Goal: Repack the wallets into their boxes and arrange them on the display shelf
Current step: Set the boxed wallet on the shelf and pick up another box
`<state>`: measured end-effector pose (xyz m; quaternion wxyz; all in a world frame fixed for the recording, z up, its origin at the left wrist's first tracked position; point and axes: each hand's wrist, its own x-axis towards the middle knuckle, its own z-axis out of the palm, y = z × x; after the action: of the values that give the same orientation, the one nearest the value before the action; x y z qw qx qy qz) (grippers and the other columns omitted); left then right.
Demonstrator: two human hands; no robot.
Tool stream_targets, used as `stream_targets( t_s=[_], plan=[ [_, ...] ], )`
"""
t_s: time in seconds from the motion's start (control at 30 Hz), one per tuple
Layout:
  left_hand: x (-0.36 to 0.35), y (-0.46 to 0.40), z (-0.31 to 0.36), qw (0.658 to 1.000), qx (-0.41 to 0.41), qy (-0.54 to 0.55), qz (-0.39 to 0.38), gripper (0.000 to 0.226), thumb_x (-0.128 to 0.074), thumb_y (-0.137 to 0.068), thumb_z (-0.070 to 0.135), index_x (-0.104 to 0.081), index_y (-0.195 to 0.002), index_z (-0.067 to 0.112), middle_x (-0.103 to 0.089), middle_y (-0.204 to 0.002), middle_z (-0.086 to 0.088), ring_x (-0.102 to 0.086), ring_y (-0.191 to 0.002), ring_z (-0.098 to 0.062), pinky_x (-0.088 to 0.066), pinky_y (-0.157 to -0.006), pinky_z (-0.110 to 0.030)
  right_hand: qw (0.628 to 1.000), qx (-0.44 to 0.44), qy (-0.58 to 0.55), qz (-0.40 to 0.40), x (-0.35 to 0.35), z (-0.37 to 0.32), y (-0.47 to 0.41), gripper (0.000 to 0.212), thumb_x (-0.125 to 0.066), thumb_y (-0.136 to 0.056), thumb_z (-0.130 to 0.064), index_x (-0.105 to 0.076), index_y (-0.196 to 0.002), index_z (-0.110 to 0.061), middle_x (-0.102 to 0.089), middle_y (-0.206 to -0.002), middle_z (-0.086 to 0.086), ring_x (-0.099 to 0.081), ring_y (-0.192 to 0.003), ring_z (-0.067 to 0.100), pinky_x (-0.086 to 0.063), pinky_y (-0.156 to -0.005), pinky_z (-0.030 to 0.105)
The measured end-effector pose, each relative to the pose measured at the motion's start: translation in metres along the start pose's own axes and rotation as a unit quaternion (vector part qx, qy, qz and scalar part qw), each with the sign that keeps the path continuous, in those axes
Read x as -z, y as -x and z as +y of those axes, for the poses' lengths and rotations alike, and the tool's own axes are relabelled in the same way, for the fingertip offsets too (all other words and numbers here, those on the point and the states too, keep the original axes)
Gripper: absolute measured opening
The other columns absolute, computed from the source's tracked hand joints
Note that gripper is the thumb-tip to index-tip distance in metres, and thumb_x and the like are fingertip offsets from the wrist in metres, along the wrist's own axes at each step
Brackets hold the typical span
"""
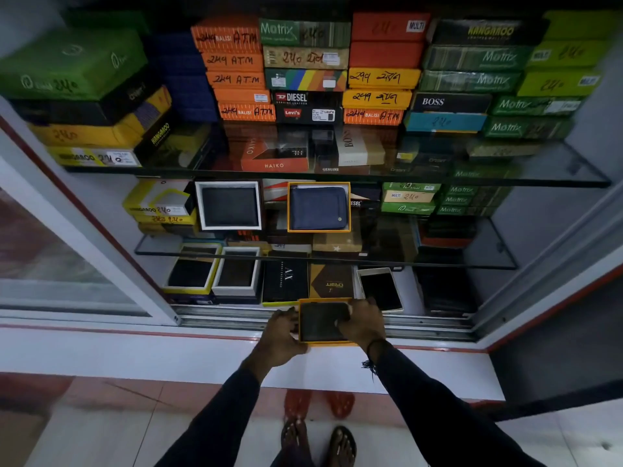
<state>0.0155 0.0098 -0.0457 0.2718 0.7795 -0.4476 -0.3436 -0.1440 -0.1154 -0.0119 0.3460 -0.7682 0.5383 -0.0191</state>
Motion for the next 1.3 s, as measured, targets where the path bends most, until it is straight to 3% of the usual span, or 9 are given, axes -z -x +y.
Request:
stream_targets(
  t_s=[0.17, 0.3, 0.4, 0.57, 0.83, 0.97, 1.1, 1.2, 1.3],
  plan=[
    [-0.007, 0.003, 0.005, 1.0, 0.001, -0.013, 0.022, 0.061, -0.09, -0.059, 0.018, -0.065, -0.114, 0.022, -0.071, -0.106, -0.001, -0.069, -0.091, -0.014, -0.063, -0.071, -0.028, 0.993, -0.06, -0.097, 0.031, -0.012, 0.005, -0.014, 0.042, -0.071, -0.055, -0.056, -0.066, -0.089, -0.03, -0.068, -0.107, 0.002, -0.066, -0.099, 0.026, -0.06, -0.08, 0.044],
    [-0.005, 0.004, 0.0, 0.999, 0.008, -0.004, 0.042, 0.069, -0.092, -0.056, 0.023, -0.062, -0.118, 0.022, -0.071, -0.109, 0.0, -0.068, -0.095, -0.016, -0.061, -0.073, -0.03, 0.978, -0.034, -0.202, 0.049, 0.013, -0.024, -0.002, 0.025, -0.087, -0.064, -0.027, -0.064, -0.069, -0.03, -0.072, -0.088, -0.006, -0.068, -0.088, 0.014, -0.058, -0.079, 0.033],
    [-0.001, 0.001, -0.012, 0.998, -0.005, 0.012, 0.063, 0.095, -0.092, -0.057, 0.037, -0.047, -0.14, 0.029, -0.058, -0.124, 0.003, -0.06, -0.112, -0.017, -0.059, -0.09, -0.038, 0.954, -0.034, -0.291, 0.066, 0.024, -0.014, -0.009, 0.023, -0.088, -0.064, -0.014, -0.07, -0.063, -0.028, -0.076, -0.085, 0.001, -0.073, -0.088, 0.022, -0.061, -0.08, 0.041],
    [0.017, 0.005, 0.012, 0.988, 0.008, 0.147, 0.048, 0.106, -0.091, -0.062, 0.001, -0.035, -0.15, 0.017, -0.052, -0.121, 0.004, -0.059, -0.118, -0.03, -0.059, -0.09, -0.051, 0.902, -0.081, -0.424, -0.032, 0.05, 0.005, -0.014, 0.016, -0.078, -0.076, -0.003, -0.073, -0.091, -0.003, -0.073, -0.095, 0.015, -0.07, -0.086, 0.026, -0.058, -0.059, 0.024],
    [0.054, 0.016, 0.047, 0.959, -0.058, 0.274, -0.055, 0.079, -0.092, -0.064, 0.013, -0.06, -0.133, 0.034, -0.065, -0.13, -0.005, -0.062, -0.117, -0.025, -0.058, -0.094, -0.049, 0.838, -0.094, -0.499, -0.202, 0.075, 0.023, -0.008, 0.045, -0.076, -0.081, -0.018, -0.064, -0.12, 0.002, -0.068, -0.107, 0.016, -0.056, -0.095, 0.024, -0.052, -0.066, 0.021],
    [0.06, 0.027, 0.047, 0.926, -0.06, 0.36, -0.097, 0.066, -0.083, -0.072, -0.001, -0.062, -0.132, 0.019, -0.067, -0.13, -0.01, -0.063, -0.121, -0.029, -0.056, -0.098, -0.046, 0.808, -0.077, -0.538, -0.228, 0.074, 0.024, 0.002, 0.042, -0.076, -0.08, -0.017, -0.066, -0.118, -0.003, -0.065, -0.128, 0.022, -0.06, -0.117, 0.033, -0.052, -0.079, 0.026],
    [0.051, 0.035, 0.044, 0.877, -0.055, 0.468, -0.098, 0.059, -0.083, -0.074, 0.02, -0.065, -0.128, 0.006, -0.068, -0.129, -0.019, -0.063, -0.121, -0.033, -0.056, -0.096, -0.036, 0.771, -0.074, -0.584, -0.242, 0.063, 0.022, 0.013, 0.048, -0.071, -0.082, -0.036, -0.067, -0.12, -0.006, -0.062, -0.131, 0.024, -0.054, -0.129, 0.04, -0.044, -0.108, 0.044],
    [0.035, 0.037, 0.046, 0.784, -0.019, 0.607, -0.129, 0.069, -0.088, -0.071, 0.028, -0.062, -0.125, -0.004, -0.065, -0.127, -0.027, -0.062, -0.119, -0.04, -0.055, -0.1, -0.045, 0.727, -0.045, -0.605, -0.322, 0.051, 0.014, 0.026, 0.044, -0.057, -0.095, -0.03, -0.061, -0.13, -0.005, -0.057, -0.136, 0.026, -0.058, -0.123, 0.04, -0.053, -0.101, 0.045],
    [0.024, 0.037, 0.05, 0.743, 0.008, 0.658, -0.118, 0.066, -0.095, -0.061, 0.03, -0.071, -0.112, -0.004, -0.068, -0.119, -0.029, -0.069, -0.106, -0.04, -0.058, -0.093, -0.046, 0.699, -0.034, -0.634, -0.33, 0.04, 0.0, 0.036, 0.037, -0.053, -0.096, -0.005, -0.056, -0.131, 0.005, -0.065, -0.123, 0.029, -0.071, -0.101, 0.034, -0.061, -0.082, 0.035]
  ],
)
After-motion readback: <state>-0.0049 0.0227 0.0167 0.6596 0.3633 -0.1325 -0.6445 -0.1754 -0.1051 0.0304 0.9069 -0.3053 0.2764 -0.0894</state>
